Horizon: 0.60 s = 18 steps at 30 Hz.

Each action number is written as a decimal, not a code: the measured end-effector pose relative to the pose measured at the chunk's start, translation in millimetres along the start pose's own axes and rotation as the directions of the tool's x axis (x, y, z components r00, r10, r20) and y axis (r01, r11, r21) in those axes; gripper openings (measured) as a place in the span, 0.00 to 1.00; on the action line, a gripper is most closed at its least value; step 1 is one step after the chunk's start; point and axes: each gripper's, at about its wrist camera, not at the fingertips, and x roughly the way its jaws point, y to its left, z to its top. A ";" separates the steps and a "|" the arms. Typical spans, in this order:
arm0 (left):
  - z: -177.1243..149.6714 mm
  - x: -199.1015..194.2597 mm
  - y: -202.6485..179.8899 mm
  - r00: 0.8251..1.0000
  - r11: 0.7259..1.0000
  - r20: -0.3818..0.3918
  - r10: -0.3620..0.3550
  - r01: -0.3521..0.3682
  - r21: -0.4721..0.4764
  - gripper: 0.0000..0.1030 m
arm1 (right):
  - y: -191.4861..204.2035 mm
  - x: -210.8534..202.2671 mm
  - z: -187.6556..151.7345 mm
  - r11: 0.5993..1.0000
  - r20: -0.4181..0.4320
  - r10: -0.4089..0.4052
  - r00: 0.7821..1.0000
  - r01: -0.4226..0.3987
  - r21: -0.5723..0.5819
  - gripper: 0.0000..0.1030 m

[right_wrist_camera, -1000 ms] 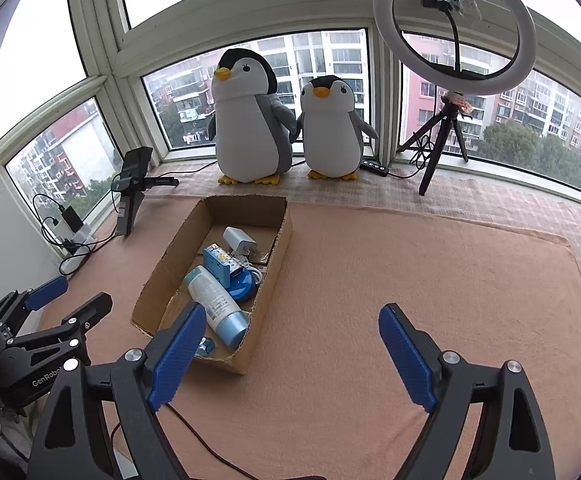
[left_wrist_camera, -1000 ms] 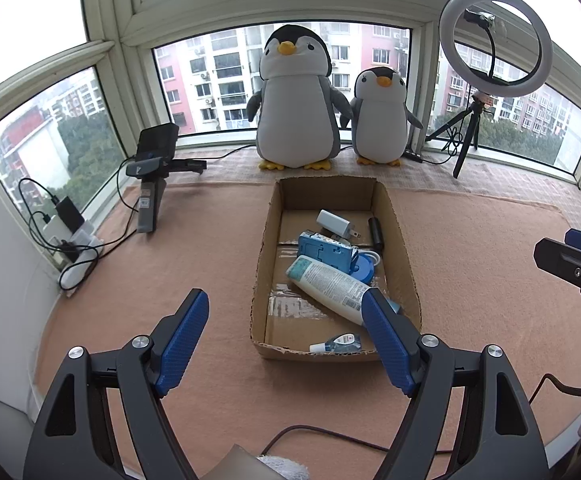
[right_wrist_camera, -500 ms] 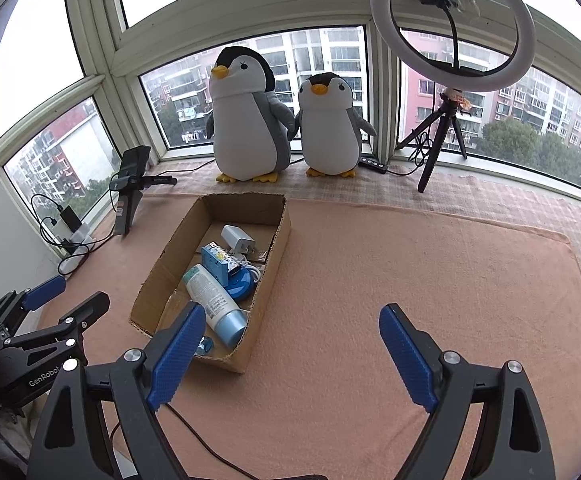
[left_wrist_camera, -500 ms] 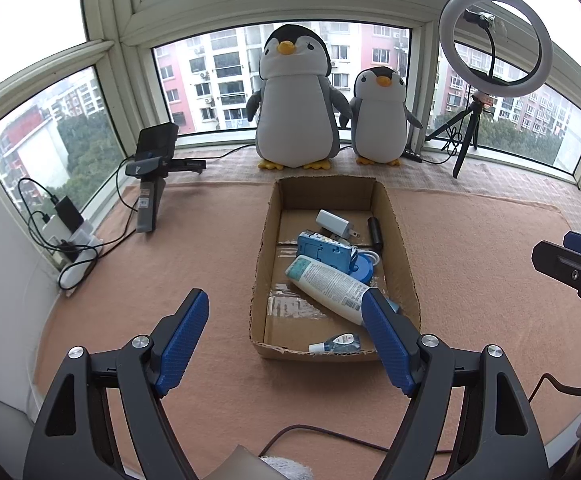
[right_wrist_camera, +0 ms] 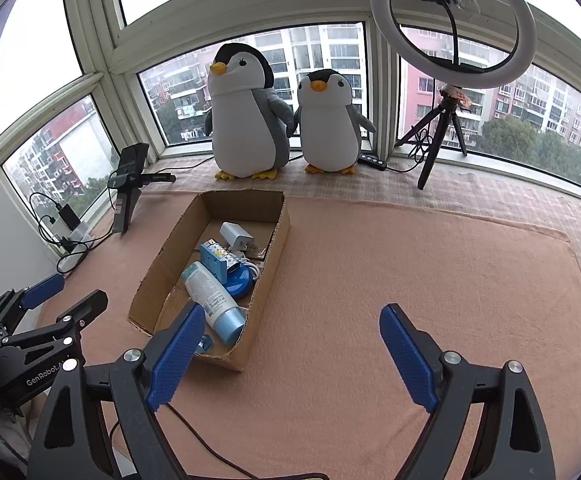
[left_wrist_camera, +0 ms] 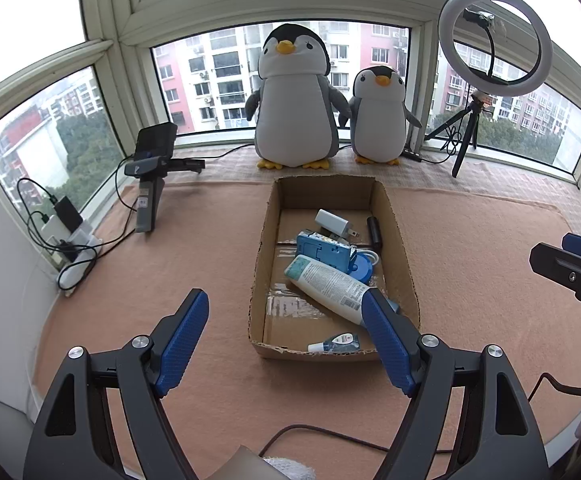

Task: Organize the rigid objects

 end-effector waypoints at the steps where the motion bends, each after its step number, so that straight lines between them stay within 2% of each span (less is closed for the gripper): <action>1: 0.0 1.0 -0.3 1.000 1.000 -0.001 0.000 0.000 0.001 0.77 | -0.5 0.1 0.0 1.000 0.000 0.001 1.000 -0.001 0.001 0.84; 18: 0.3 0.9 -1.7 1.000 1.000 -0.006 -0.004 0.004 0.006 0.77 | -2.8 3.4 -1.8 1.000 -0.008 0.000 1.000 0.000 0.004 0.84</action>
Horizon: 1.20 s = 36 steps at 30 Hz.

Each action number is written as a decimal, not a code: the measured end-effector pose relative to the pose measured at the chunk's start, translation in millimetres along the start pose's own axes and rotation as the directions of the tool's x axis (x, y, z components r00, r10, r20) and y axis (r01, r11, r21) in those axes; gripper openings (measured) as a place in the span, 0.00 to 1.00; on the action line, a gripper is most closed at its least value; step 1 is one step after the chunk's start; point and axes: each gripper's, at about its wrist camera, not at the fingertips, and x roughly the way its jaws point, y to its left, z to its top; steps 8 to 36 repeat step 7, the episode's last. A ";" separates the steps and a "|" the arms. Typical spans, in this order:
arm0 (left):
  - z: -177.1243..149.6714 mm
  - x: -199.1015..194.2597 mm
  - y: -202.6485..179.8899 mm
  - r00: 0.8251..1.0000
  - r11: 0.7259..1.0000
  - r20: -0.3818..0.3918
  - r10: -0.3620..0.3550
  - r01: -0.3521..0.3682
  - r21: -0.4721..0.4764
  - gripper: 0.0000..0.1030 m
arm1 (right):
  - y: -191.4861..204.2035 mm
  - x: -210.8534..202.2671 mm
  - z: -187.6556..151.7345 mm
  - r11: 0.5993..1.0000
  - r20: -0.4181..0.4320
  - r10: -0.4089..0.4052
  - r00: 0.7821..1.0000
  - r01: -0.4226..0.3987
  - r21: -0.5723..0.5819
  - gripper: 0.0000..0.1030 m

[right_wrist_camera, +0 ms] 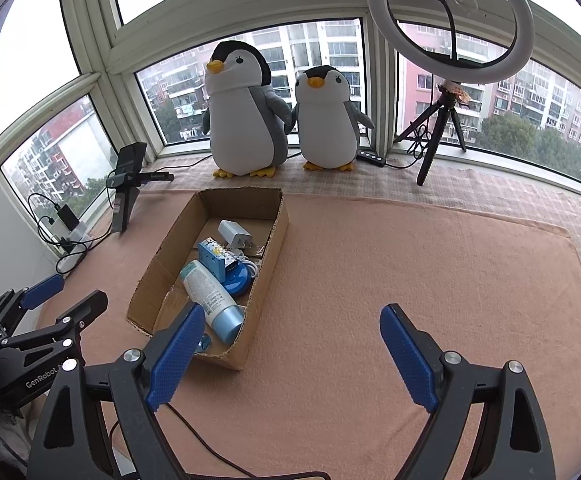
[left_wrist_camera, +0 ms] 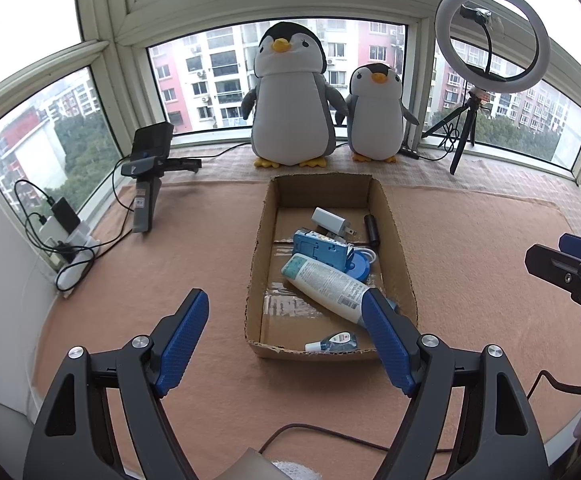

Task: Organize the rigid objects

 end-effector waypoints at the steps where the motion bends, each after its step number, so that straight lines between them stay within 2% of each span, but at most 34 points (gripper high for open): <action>1: 0.3 0.2 0.1 1.000 1.000 0.001 0.001 -0.001 0.000 0.77 | 0.3 0.5 -0.1 1.000 -0.002 0.000 1.000 0.000 0.000 0.84; 36: -0.4 1.8 0.1 1.000 1.000 -0.004 0.002 -0.002 -0.003 0.77 | 1.3 2.9 -1.2 1.000 -0.010 -0.001 1.000 0.001 0.003 0.84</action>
